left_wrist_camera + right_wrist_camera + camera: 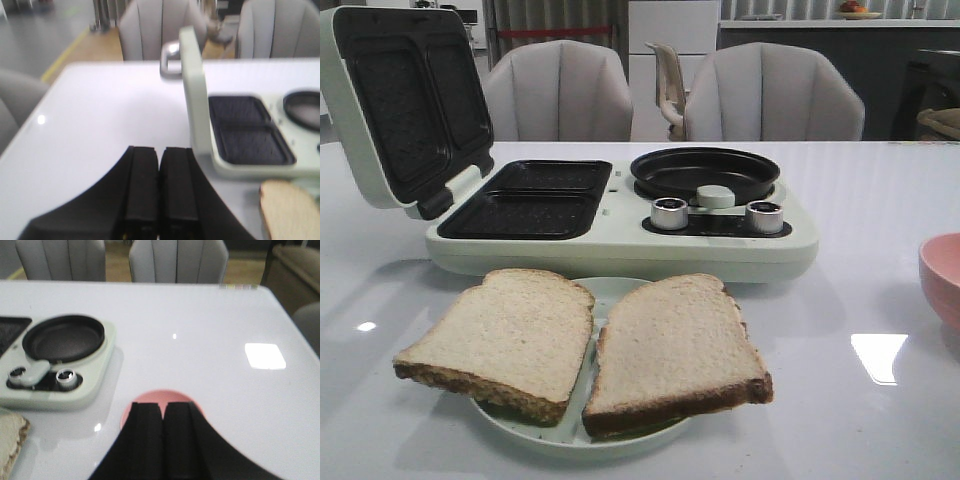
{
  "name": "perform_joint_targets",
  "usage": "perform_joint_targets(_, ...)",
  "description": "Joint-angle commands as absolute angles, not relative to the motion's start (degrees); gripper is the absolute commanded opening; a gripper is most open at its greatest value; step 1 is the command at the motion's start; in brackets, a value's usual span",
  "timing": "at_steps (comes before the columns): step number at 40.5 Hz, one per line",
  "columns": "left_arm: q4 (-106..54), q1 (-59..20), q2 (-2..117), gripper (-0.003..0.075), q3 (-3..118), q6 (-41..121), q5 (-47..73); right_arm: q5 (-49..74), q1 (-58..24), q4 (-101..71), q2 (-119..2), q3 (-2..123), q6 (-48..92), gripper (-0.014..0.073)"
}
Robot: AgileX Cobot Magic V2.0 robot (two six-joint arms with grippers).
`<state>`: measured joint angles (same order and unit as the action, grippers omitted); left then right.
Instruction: Make breakfast with bread and shrimp
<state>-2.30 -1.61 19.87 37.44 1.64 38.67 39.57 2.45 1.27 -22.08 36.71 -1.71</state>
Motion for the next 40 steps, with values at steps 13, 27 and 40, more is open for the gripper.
perform_joint_targets(13,-2.9,-1.9,28.8,0.0103,39.3,1.2,37.9,43.3,2.8,1.1,-33.2,38.8,-1.6,0.0048)
perform_joint_targets(27,-2.9,-2.5,30.8,0.0546,39.3,1.2,35.6,42.9,2.8,1.1,-34.8,38.8,-1.6,0.0424)
perform_joint_targets(40,-2.6,-23.4,31.3,0.0561,35.5,20.1,32.5,42.9,2.8,1.1,-34.8,38.8,-1.6,0.0423)
